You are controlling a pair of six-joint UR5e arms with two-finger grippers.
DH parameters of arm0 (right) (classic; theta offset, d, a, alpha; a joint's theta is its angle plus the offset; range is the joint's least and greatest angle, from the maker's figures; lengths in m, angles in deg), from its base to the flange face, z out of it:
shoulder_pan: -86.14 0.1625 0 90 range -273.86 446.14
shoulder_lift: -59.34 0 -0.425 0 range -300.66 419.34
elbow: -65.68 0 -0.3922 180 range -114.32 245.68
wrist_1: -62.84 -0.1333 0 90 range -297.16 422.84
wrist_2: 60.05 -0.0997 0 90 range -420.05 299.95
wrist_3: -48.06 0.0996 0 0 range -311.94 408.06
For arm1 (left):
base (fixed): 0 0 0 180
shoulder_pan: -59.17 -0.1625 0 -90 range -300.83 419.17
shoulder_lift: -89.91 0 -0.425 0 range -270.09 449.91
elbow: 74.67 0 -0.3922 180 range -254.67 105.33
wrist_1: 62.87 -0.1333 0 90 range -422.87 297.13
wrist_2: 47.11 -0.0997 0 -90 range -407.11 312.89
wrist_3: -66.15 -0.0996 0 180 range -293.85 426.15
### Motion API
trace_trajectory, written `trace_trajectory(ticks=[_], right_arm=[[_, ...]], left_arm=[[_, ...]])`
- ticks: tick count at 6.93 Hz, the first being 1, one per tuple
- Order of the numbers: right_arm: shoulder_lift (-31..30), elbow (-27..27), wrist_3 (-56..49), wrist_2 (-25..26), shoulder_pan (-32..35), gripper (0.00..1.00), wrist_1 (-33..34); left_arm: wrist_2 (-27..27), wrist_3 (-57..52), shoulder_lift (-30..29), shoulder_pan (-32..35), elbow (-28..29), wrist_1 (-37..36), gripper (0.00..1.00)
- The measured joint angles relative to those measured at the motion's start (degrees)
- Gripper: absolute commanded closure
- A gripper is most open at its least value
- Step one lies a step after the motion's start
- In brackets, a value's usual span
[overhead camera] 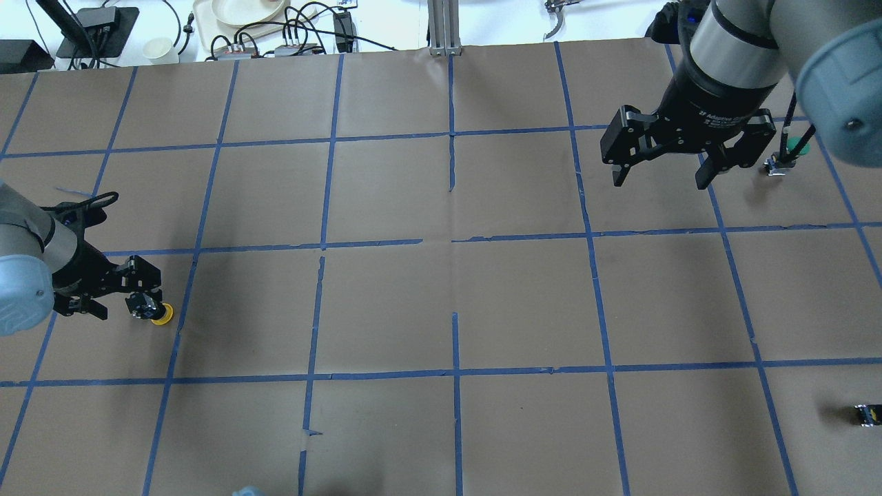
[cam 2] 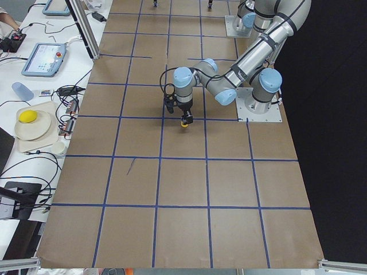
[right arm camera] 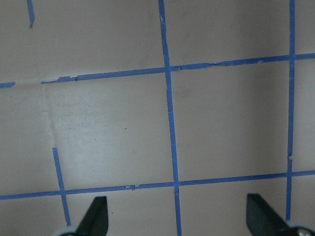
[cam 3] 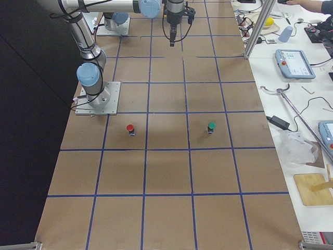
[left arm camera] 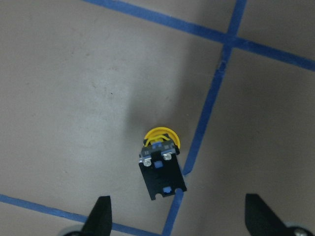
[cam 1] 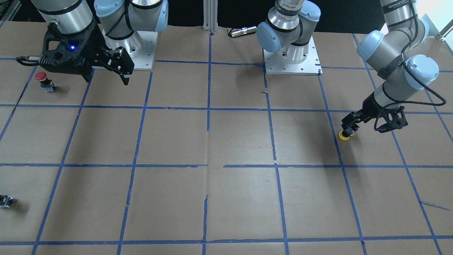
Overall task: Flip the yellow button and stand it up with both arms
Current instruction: 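Close the left gripper on the black base of the yellow button, then lift the button with the left gripper and carry it toward the right gripper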
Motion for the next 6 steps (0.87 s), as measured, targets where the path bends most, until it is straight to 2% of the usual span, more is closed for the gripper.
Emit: trace_trajectory(ticks=[2,3,4,5,6], right_arm=[[0.05,-0.03,0.31,-0.08,-0.01,0.0,0.59],[0.01,-0.07,0.5,0.04,0.0,0.0,1.44],[-0.76,-0.08,0.6,0.18,0.01,0.0,1.01],[-2.58,-0.07,0.65,0.36,-0.02,0.0,-1.2],[-4.4,-0.03,0.68,0.6,0.0,0.0,-3.61]], left_arm=[[0.06,0.49,-1.2,-0.12,-0.5,-1.6,0.63],[0.3,0.79,-1.14,-0.1,-0.53,-1.63,0.75],[0.56,0.99,-0.95,0.03,-0.53,-1.48,0.81],[1.53,1.21,-0.77,0.34,-0.36,-1.3,0.81],[4.87,1.76,-0.45,0.71,-0.1,-0.45,0.81]])
